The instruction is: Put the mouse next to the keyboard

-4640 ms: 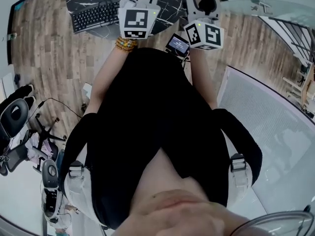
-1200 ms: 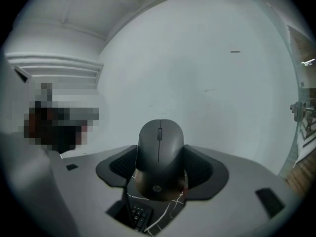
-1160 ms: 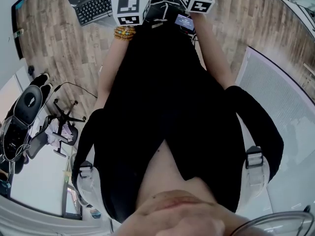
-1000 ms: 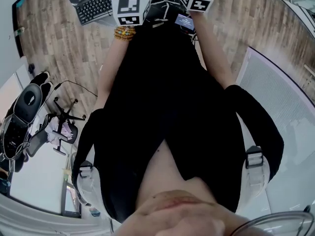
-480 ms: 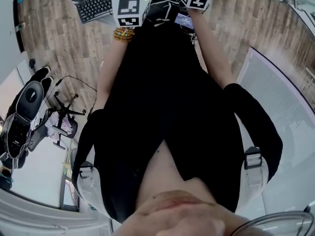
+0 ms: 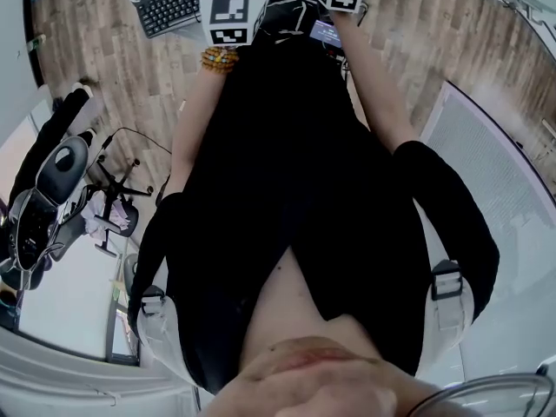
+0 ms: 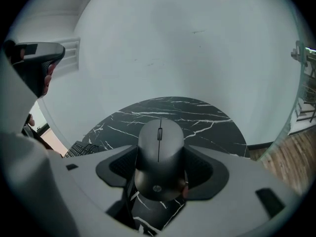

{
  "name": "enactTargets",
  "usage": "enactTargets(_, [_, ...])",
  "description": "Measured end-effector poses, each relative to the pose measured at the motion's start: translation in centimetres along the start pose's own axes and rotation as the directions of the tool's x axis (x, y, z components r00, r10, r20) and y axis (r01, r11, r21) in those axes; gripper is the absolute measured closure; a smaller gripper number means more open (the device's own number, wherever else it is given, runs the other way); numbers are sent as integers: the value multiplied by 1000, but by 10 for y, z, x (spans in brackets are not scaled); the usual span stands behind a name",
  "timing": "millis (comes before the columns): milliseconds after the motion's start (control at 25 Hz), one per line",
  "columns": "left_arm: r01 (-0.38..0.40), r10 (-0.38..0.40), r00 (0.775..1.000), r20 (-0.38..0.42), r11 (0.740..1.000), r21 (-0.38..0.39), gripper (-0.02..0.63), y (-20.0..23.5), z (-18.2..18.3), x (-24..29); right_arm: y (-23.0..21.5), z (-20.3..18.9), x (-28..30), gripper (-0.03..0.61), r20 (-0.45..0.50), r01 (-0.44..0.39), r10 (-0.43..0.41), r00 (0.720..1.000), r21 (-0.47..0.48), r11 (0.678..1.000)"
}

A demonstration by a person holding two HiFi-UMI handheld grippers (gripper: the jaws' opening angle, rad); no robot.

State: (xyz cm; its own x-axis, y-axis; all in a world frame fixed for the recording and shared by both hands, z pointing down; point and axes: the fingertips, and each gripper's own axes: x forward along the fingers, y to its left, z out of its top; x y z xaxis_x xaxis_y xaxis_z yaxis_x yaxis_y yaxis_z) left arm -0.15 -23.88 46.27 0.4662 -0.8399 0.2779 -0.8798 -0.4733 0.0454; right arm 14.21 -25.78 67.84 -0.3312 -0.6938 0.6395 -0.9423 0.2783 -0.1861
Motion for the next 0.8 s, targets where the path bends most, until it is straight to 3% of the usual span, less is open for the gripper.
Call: enactTargets(800, [-21, 20, 999, -41, 1000, -15, 600, 8, -18, 0, -13, -69, 30, 291, -204, 12, 7, 979, 91, 996])
